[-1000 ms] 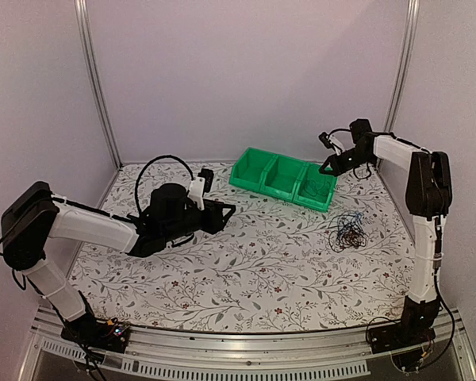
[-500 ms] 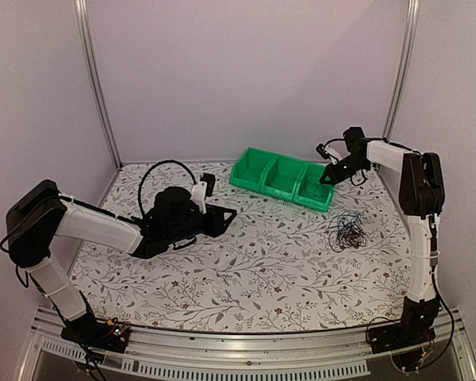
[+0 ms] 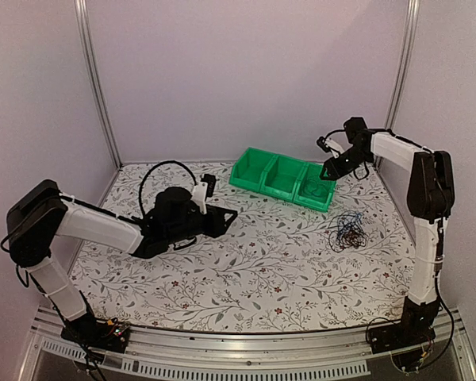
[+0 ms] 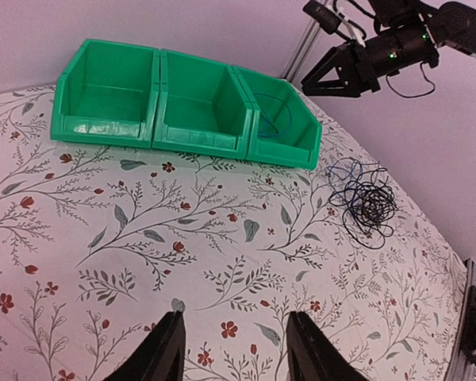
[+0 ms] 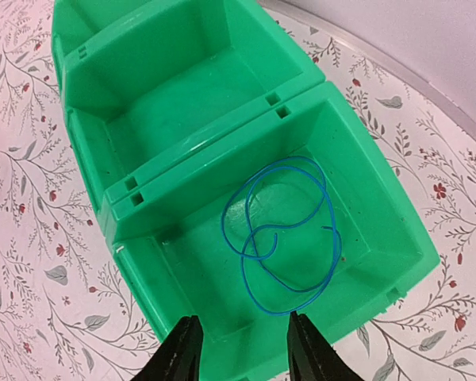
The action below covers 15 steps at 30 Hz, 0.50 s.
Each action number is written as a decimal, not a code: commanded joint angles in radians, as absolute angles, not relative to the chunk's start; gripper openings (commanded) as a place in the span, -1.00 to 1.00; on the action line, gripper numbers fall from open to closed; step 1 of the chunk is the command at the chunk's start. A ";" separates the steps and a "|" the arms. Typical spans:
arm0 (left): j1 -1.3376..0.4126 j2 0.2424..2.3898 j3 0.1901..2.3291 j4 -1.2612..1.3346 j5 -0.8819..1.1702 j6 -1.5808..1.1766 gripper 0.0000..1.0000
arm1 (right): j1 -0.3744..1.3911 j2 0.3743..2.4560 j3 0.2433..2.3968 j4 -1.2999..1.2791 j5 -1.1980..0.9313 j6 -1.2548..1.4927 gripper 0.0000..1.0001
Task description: Untangle the cables
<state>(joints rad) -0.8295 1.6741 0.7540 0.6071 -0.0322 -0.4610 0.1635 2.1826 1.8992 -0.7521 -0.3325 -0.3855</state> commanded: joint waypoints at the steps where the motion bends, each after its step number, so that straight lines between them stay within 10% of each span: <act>1: -0.838 1.692 0.789 0.593 -0.012 -0.462 -0.13 | 0.160 2.019 1.817 -0.784 -0.309 -0.395 -0.14; 15: -0.857 1.750 0.859 0.534 0.054 -0.422 -0.12 | 0.095 1.664 1.328 -0.789 -0.221 -0.556 -0.23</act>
